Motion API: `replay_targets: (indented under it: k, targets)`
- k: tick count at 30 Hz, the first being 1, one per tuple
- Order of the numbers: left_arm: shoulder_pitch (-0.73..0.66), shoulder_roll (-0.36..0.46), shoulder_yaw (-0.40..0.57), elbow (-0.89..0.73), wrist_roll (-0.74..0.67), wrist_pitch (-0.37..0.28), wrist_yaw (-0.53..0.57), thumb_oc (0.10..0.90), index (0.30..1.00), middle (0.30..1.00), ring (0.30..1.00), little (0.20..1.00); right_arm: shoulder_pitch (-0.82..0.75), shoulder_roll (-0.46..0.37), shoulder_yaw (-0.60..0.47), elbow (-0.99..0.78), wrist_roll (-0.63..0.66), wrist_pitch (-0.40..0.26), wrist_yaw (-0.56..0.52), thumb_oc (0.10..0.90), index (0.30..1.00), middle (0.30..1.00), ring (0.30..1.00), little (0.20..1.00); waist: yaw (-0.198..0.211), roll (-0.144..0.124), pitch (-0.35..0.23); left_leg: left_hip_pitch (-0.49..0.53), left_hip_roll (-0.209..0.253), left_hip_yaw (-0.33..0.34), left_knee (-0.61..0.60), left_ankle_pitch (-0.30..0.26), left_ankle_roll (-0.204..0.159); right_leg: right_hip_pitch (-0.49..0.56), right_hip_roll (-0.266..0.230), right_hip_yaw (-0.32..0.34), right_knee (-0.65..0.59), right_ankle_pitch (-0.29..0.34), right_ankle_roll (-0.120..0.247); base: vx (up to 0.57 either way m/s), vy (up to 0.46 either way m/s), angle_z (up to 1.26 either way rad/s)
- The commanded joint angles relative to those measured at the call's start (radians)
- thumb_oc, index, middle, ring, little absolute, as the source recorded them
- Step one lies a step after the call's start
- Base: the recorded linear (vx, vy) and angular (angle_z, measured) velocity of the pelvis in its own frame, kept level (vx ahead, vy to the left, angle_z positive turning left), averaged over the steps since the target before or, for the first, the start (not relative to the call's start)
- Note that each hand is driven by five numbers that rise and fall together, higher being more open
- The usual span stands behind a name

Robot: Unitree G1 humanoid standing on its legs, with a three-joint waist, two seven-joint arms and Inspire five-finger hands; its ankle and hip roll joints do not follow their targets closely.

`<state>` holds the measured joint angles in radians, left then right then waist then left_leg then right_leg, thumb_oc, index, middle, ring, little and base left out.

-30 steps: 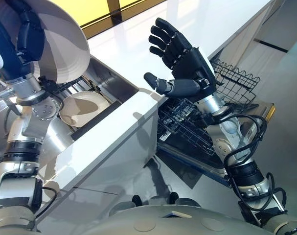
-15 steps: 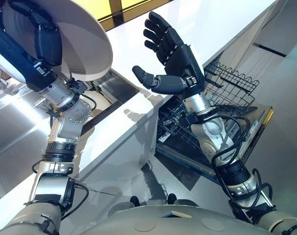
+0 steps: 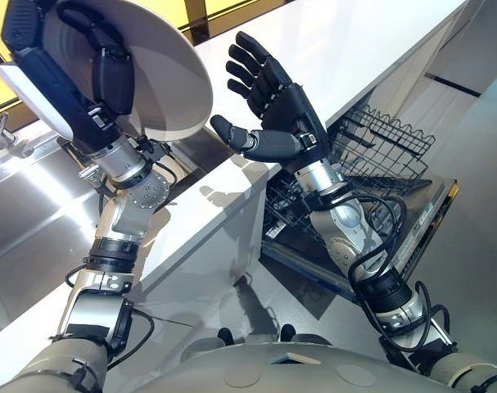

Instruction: Pick up plates and place into dishwasher.

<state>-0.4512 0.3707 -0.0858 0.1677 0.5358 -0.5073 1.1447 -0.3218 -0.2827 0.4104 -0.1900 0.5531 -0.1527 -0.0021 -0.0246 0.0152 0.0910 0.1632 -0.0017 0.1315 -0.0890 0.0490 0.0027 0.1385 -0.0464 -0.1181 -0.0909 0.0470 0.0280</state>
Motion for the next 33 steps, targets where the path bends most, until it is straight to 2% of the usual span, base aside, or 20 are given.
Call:
replay_targets:
  k: [1, 6, 12, 17, 22, 23, 24, 26, 28, 33]
  targets:
    - [-0.121, 0.027, -0.046, -0.003, 0.027, -0.054, -0.019, 0.1, 0.3, 0.3, 0.3, 0.2, -0.137, 0.105, -0.017, -0.031, 0.025, -0.101, -0.011, 0.8, 0.9, 0.9, 0.9, 0.9, -0.005, -0.003, -0.1, -0.009, -0.069, -0.052, 0.002, -0.098, 0.039, -0.029, 0.06, 0.004, 0.098, -0.132, -0.005, 0.0, 0.0, 0.0]
    - [-0.121, 0.004, -0.085, -0.006, 0.015, -0.077, -0.036, 0.1, 0.3, 0.3, 0.3, 0.2, -0.13, 0.115, -0.006, -0.02, 0.014, -0.106, -0.022, 0.8, 0.9, 0.9, 0.9, 0.9, -0.006, -0.005, -0.098, -0.007, -0.07, -0.055, 0.002, -0.1, 0.042, -0.028, 0.062, 0.004, 0.101, -0.135, -0.005, 0.0, 0.0, 0.0]
    - [-0.098, -0.039, -0.152, -0.064, 0.019, -0.118, -0.083, 0.1, 0.3, 0.3, 0.3, 0.2, -0.107, 0.127, 0.015, -0.012, -0.016, -0.082, -0.065, 0.8, 0.9, 0.9, 0.9, 0.9, -0.007, -0.005, -0.09, 0.003, -0.072, -0.06, 0.002, -0.111, 0.046, -0.02, 0.064, 0.002, 0.103, -0.146, -0.004, 0.02, -0.007, 0.0]
    - [-0.072, -0.063, -0.193, -0.138, 0.044, -0.169, -0.092, 0.1, 0.3, 0.3, 0.3, 0.2, -0.08, 0.127, 0.025, -0.003, -0.02, -0.037, -0.089, 0.8, 0.9, 0.9, 0.9, 0.9, -0.007, -0.006, -0.082, 0.004, -0.07, -0.06, 0.002, -0.113, 0.048, -0.022, 0.066, 0.001, 0.109, -0.151, -0.004, 0.0, 0.0, 0.0]
    - [-0.073, -0.072, -0.214, -0.217, 0.057, -0.175, -0.113, 0.1, 0.3, 0.3, 0.3, 0.2, -0.06, 0.126, 0.029, 0.009, 0.002, -0.013, -0.097, 0.8, 0.9, 0.9, 0.9, 0.9, -0.011, -0.006, -0.077, 0.002, -0.069, -0.064, 0.002, -0.113, 0.049, -0.024, 0.07, 0.003, 0.111, -0.152, -0.004, 0.0, 0.0, 0.0]
    - [-0.075, -0.07, -0.217, -0.236, 0.048, -0.169, -0.124, 0.1, 0.3, 0.3, 0.3, 0.2, -0.058, 0.123, 0.029, 0.008, 0.0, -0.014, -0.101, 0.655, 0.775, 0.775, 0.775, 0.755, -0.012, -0.006, -0.076, 0.002, -0.069, -0.065, 0.002, -0.113, 0.048, -0.024, 0.07, 0.003, 0.11, -0.151, -0.004, 0.0, 0.0, 0.0]
    - [-0.072, -0.07, -0.218, -0.253, 0.016, -0.154, -0.166, 0.1, 0.3, 0.3, 0.3, 0.2, -0.056, 0.12, 0.027, 0.007, -0.003, -0.023, -0.094, 0.347, 0.512, 0.512, 0.512, 0.447, -0.012, -0.006, -0.075, 0.002, -0.069, -0.067, 0.002, -0.113, 0.048, -0.024, 0.071, 0.004, 0.109, -0.15, -0.004, 0.0, 0.0, 0.0]
    - [-0.071, -0.066, -0.234, -0.247, 0.011, -0.17, -0.156, 0.1, 0.3, 0.3, 0.3, 0.2, -0.049, 0.116, 0.027, -0.01, -0.005, -0.021, -0.09, 0.1, 0.3, 0.3, 0.3, 0.2, -0.013, -0.006, -0.07, 0.003, -0.07, -0.068, 0.002, -0.112, 0.048, -0.023, 0.071, 0.002, 0.109, -0.149, -0.002, 0.0, 0.0, 0.0]
    - [-0.05, -0.074, -0.231, -0.263, 0.014, -0.175, -0.174, 0.1, 0.3, 0.3, 0.3, 0.2, -0.044, 0.116, 0.024, -0.018, 0.009, -0.011, -0.081, 0.1, 0.3, 0.3, 0.3, 0.2, -0.01, -0.007, -0.069, 0.001, -0.07, -0.07, 0.002, -0.111, 0.048, -0.023, 0.07, 0.001, 0.109, -0.149, -0.002, 0.0, 0.0, 0.0]
    - [-0.035, -0.076, -0.241, -0.29, -0.024, -0.156, -0.221, 0.1, 0.3, 0.3, 0.3, 0.2, -0.04, 0.113, 0.024, -0.034, -0.002, -0.045, -0.084, 0.1, 0.3, 0.3, 0.3, 0.2, -0.004, -0.007, -0.069, 0.0, -0.074, -0.08, 0.002, -0.112, 0.049, -0.02, 0.069, -0.005, 0.105, -0.149, -0.001, 0.01, 0.003, 0.03]
